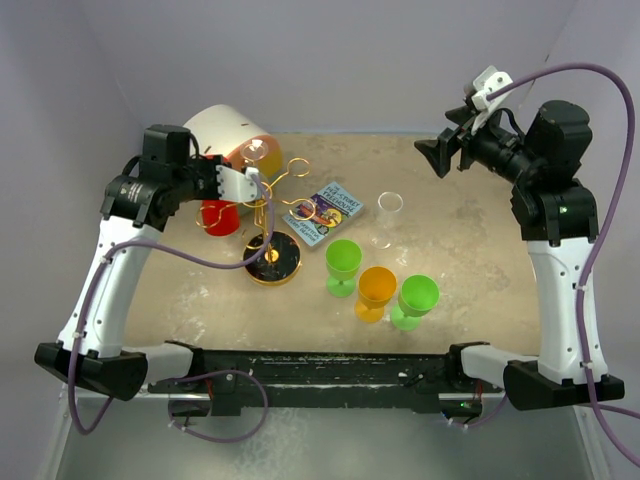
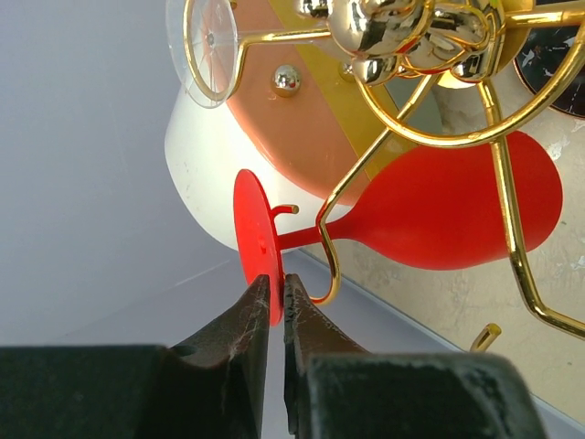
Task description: Place the wine glass upside down on the wine glass rack
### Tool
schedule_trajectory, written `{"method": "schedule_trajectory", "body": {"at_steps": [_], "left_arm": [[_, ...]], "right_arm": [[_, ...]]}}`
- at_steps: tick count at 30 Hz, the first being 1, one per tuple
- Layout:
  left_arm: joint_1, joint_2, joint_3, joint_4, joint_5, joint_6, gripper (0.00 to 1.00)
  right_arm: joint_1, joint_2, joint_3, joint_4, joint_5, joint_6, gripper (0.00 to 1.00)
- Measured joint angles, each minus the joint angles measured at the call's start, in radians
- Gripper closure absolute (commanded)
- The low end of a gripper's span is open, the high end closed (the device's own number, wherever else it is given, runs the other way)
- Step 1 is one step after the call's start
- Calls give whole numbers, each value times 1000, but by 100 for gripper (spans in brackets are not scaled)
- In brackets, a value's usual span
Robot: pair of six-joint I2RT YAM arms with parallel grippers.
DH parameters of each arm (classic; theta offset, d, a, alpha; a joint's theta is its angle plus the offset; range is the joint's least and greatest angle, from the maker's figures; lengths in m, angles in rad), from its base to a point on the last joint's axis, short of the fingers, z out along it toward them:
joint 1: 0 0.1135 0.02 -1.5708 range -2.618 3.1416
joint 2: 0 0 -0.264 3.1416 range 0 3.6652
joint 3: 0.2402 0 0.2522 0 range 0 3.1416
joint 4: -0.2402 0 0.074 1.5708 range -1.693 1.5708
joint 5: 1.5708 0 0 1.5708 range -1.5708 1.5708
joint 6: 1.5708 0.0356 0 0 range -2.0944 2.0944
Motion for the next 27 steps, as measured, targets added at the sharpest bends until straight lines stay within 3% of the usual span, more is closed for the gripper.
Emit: {"method": "schedule_trajectory", "body": {"at_steps": [27], "left_arm": [[0,-45,-17,-35,-1,-14,79]], "right_arm": [[-13,-14,-13,1,1,-1,21]]}}
